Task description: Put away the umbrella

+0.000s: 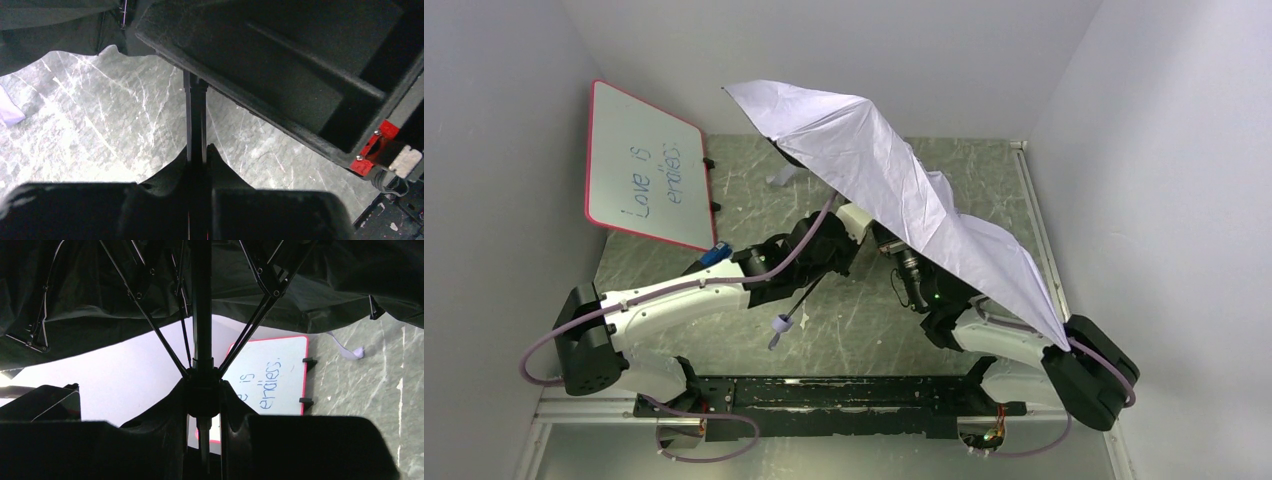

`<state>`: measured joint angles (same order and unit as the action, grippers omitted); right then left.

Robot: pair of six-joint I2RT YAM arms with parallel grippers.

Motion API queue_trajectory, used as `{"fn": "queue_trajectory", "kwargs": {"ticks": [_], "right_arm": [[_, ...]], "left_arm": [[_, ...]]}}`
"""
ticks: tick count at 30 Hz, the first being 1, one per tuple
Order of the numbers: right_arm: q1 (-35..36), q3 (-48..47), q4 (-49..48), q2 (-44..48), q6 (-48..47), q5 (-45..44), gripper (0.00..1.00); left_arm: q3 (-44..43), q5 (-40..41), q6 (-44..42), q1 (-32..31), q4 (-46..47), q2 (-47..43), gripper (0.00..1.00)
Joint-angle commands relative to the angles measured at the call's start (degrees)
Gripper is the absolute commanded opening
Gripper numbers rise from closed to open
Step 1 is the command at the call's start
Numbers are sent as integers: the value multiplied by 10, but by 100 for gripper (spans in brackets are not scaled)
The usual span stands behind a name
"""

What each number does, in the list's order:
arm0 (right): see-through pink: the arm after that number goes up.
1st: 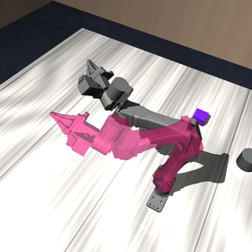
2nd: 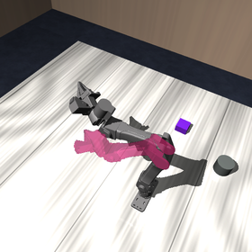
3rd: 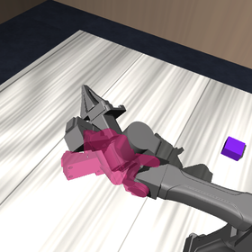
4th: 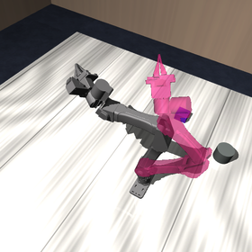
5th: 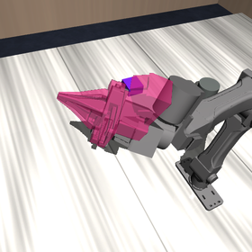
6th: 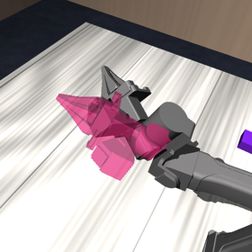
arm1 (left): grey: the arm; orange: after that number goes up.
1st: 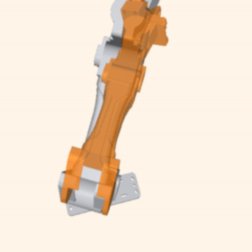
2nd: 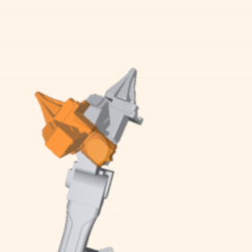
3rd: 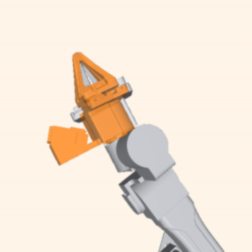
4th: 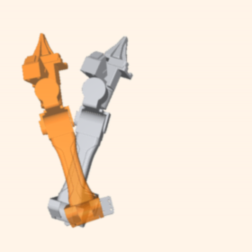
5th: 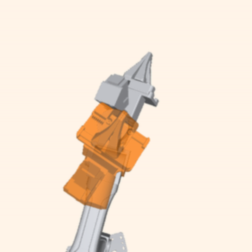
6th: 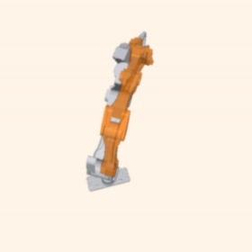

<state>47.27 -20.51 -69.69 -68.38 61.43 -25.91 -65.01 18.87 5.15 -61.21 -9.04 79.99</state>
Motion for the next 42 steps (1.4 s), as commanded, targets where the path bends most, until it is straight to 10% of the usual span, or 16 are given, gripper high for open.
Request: {"fn": "queue_trajectory", "kwargs": {"ticks": [1,9,17,24,31,42], "right_arm": [[6,-5,126,34,1,-37,0],[-23,-58,193,105,15,-111,0],[-106,-115,211,131,0,-66,0],[-149,-146,233,148,-17,-25,0],[-148,-164,270,159,-63,3,0],[-92,-134,363,172,-73,42,0]], "left_arm": [[-32,9,-12,1,111,-14,5],[-33,-13,-17,1,110,-13,35],[-34,-24,-16,1,109,-13,40],[-33,-35,-19,0,110,-11,33],[-32,-41,-18,0,112,-12,6],[-33,-32,-9,0,111,-12,5]]}}
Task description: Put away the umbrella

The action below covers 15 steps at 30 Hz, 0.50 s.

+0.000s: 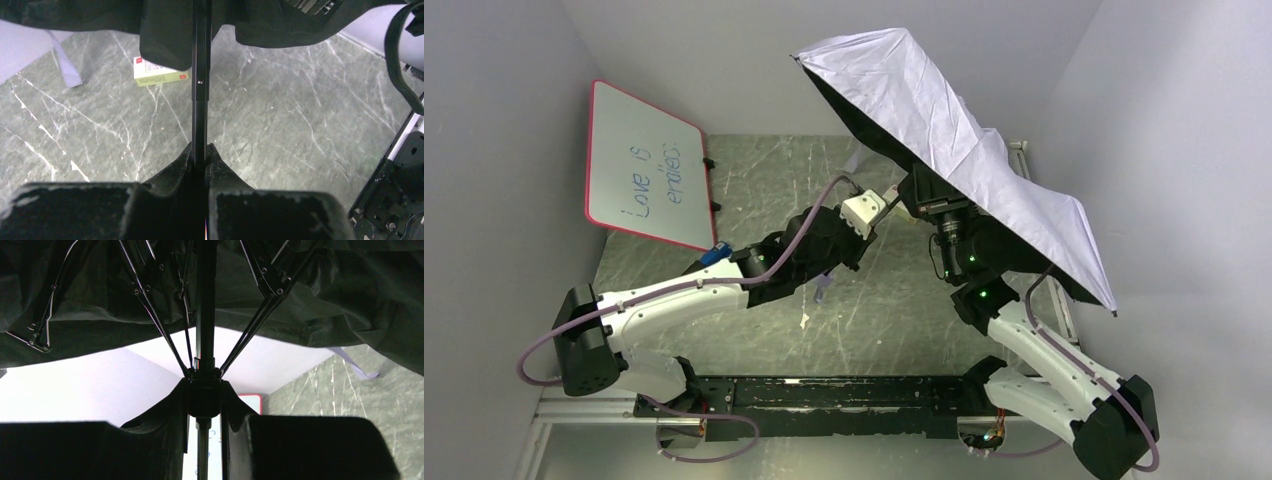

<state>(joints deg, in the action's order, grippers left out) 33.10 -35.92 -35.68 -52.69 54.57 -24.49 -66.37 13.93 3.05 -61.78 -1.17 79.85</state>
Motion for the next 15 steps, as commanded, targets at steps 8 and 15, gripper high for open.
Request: {"fn": "queue_trajectory", "kwargs": {"ticks": [8,15], "right_arm": [[161,69,0,-26,29,4,0],[164,90,1,8,46,-40,0]], "left_arm": [[-17,29,13,4,33,-9,5],[-13,29,9,4,38,-13,5]]}}
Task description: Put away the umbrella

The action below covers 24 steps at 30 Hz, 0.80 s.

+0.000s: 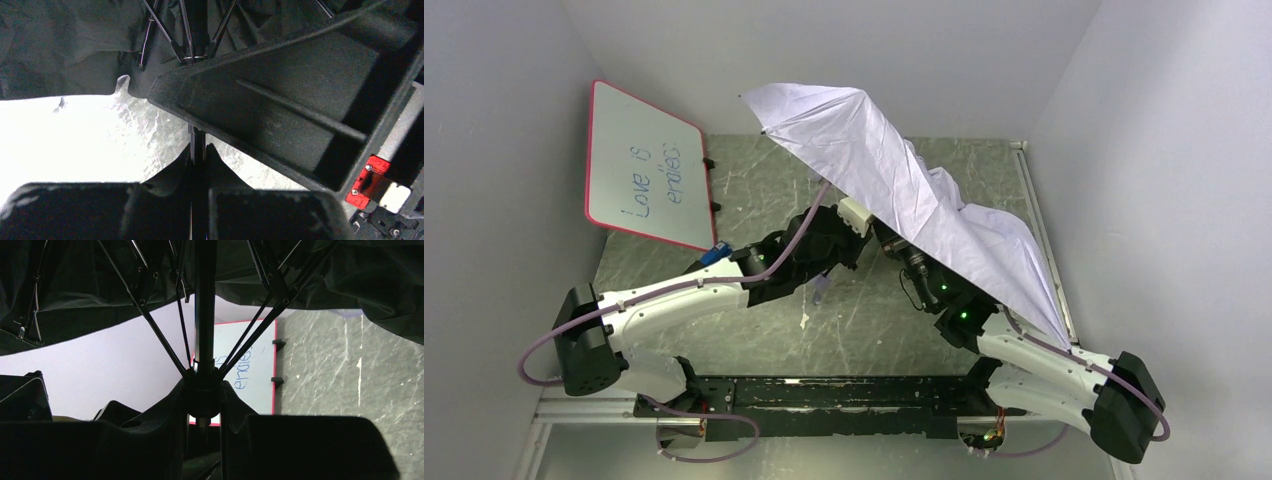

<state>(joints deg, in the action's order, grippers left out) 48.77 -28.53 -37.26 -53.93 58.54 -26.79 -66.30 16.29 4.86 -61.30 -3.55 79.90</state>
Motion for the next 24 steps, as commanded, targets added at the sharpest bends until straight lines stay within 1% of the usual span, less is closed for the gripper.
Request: {"fn": "queue_trajectory", "kwargs": {"ticks": [1,3,4,5,7,8,10,11,16,20,21,22,24], "right_arm": [[7,15,17,24,9,-24,0],[7,12,18,31,15,-40,0],[7,9,17,34,12,-47,0],[6,3,18,40,6,-58,0],[6,-14,25,49,-13,-85,0],[6,-23,26,54,-25,-97,0],[4,-41,23,61,-62,-112,0],[2,-52,24,64,-77,-117,0],[-11,-84,21,75,-123,-126,0],[-23,-102,25,78,-144,-121,0],[-25,-104,26,78,-148,-119,0],[-27,-109,28,78,-153,-116,0],[-28,-115,38,76,-157,-107,0]], "left_arm": [[-14,3,-10,0,62,-12,5],[-17,-1,-10,-1,58,-9,6],[-19,-3,-11,-1,56,-7,13],[-20,-5,-11,0,55,-7,21],[-20,-9,-11,-2,55,-7,35],[-19,-11,-13,-1,56,-8,40],[-17,-15,-16,-2,58,-9,57],[-17,-15,-16,-3,58,-9,59],[-20,-20,-18,-4,55,-9,59],[-19,-28,-17,-5,56,-10,53],[-18,-29,-18,-5,57,-10,51],[-17,-30,-18,-5,58,-11,46],[-16,-31,-17,-6,60,-12,31]]}}
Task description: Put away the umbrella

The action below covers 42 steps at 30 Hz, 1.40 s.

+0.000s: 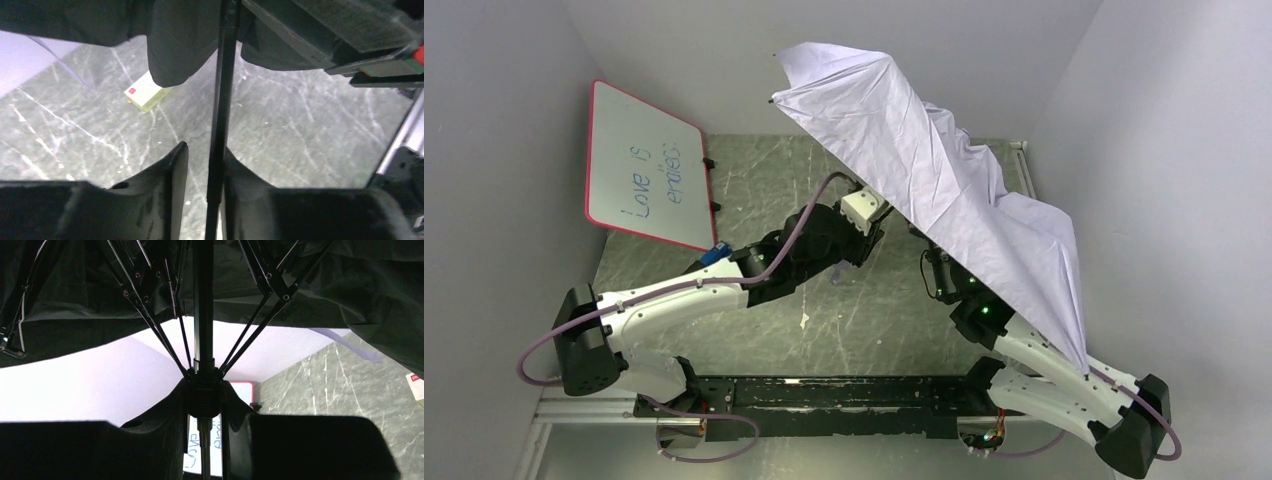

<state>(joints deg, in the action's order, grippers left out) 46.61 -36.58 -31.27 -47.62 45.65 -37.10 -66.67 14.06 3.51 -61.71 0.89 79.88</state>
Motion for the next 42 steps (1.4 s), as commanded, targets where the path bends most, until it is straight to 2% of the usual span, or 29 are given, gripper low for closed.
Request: {"fn": "queue_trajectory", "kwargs": {"ticks": [1,4,5,10,16,22,27,30,34,37,42], "right_arm": [[-6,-38,-16,12,-28,3,0],[-6,-37,-1,7,-20,29,0],[-7,-34,6,5,-14,38,0],[-6,2,18,-8,54,90,0],[6,65,-14,-40,139,154,0],[6,69,6,-31,146,161,0],[6,84,30,15,143,121,30],[6,113,-1,35,144,103,52],[6,140,-100,30,109,95,83],[6,152,-192,3,72,92,93],[6,174,-418,-75,2,103,99]], "left_arm": [[-12,-9,-4,-2,15,-12,23],[-16,-5,-3,-2,13,-10,6],[-16,-3,-1,-2,12,-10,5],[-15,13,5,-2,11,-14,5],[-11,29,8,-2,14,-19,5],[-10,39,12,-2,14,-19,5],[-1,54,22,-2,21,-31,5],[5,54,25,-2,28,-40,5],[7,50,26,-2,30,-41,5],[6,46,25,-2,29,-39,5],[7,46,23,-2,30,-39,5]]}}
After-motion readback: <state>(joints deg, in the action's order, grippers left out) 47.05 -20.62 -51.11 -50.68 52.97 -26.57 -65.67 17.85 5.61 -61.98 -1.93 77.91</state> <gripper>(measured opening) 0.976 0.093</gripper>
